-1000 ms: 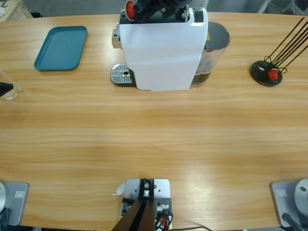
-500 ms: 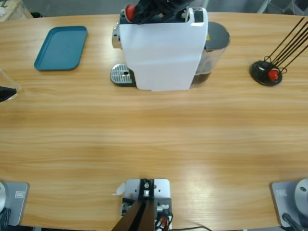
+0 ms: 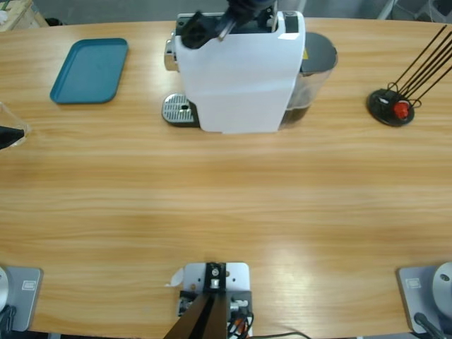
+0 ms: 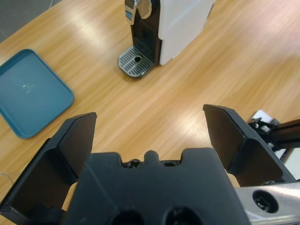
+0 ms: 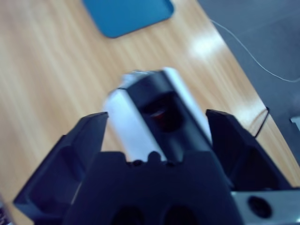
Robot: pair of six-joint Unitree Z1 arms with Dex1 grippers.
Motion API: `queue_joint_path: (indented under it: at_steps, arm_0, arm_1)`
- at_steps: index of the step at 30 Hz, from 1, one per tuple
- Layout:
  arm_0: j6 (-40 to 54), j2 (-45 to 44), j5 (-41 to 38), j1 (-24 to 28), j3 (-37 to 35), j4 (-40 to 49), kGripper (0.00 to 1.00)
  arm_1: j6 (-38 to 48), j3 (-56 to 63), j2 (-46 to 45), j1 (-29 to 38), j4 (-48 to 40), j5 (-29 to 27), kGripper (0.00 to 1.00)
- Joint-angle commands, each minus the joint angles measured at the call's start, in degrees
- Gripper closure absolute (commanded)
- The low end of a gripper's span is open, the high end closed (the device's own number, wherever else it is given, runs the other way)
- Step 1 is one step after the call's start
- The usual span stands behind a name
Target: Pour coffee
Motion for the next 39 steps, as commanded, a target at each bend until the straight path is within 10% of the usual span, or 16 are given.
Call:
queue_joint_path:
  at_steps: [1,13,22,28,29,32,39]
  arm_0:
    - [-1.02,-0.15,0.89,-0.57,1.83,-1.28,0.004]
    - [-2.37,0.55,12.97,-0.43,0.75,2.44,0.013]
    - [-6.1,-1.26,24.67,14.7,-2.3,12.5,0.009]
    - [-7.4,-1.72,22.49,15.69,-1.74,10.27,0.009]
    - [-7.45,-2.3,21.72,15.69,-1.21,9.6,0.009]
    - [-7.64,-6.0,15.55,15.69,2.81,3.69,0.009]
    - [-5.92,-8.29,12.55,14.78,6.31,2.76,0.009]
  arm_1:
    - [5.13,-5.67,-8.95,6.61,9.9,-1.78,0.002]
    - [44.17,11.8,-24.08,8.49,20.9,-23.26,0.035]
    - [51.32,21.4,-27.12,8.47,20.52,-22.88,0.005]
    - [51.92,25.14,-29.09,7.98,18.74,-24.0,0.016]
    - [50.44,25.74,-29.78,6.52,17.37,-23.51,0.092]
    - [45.1,24.14,-30.9,-0.7,13.94,-20.68,0.961]
    - [44.15,17.48,-25.58,-5.36,10.32,-18.94,0.943]
